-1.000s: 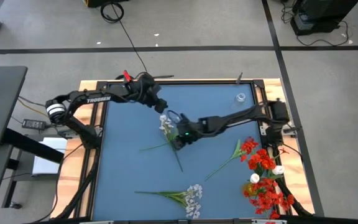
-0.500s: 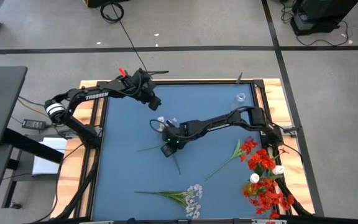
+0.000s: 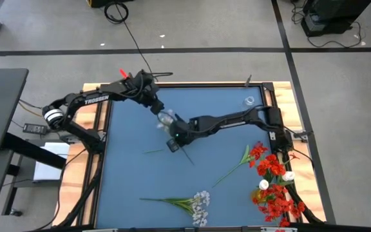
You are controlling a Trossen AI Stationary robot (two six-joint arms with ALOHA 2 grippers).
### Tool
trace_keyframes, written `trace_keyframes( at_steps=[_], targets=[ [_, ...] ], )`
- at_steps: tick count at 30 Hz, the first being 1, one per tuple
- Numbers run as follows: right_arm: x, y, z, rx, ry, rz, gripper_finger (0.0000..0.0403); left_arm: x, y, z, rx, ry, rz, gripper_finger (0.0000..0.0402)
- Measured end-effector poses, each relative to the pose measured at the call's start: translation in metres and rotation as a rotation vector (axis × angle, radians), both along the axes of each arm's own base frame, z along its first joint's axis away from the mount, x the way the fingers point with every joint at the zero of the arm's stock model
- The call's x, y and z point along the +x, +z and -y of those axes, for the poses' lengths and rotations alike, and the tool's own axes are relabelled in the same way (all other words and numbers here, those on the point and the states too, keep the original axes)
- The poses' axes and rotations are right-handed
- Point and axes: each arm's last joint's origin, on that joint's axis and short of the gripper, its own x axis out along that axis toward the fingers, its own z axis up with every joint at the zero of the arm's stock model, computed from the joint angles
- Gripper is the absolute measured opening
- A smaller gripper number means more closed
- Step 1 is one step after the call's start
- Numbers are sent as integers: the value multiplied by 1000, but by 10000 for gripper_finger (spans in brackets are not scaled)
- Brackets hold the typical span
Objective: Sort flowers into vase by color
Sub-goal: Put the top white flowers into the transparent vase
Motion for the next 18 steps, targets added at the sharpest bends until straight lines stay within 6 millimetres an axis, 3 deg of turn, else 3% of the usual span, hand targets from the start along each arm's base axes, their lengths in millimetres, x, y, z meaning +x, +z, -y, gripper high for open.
trace_keyframes(
  at_steps=[5,13,18],
  targets=[
    [-7,27,15,-11,36,56,9,-11,18,6,31,27,22,225],
    [-22,64,36,-63,33,126,11,-27,51,19,92,71,139,205],
    [-34,74,62,-98,-2,107,10,-39,70,27,99,165,208,193]
  ],
)
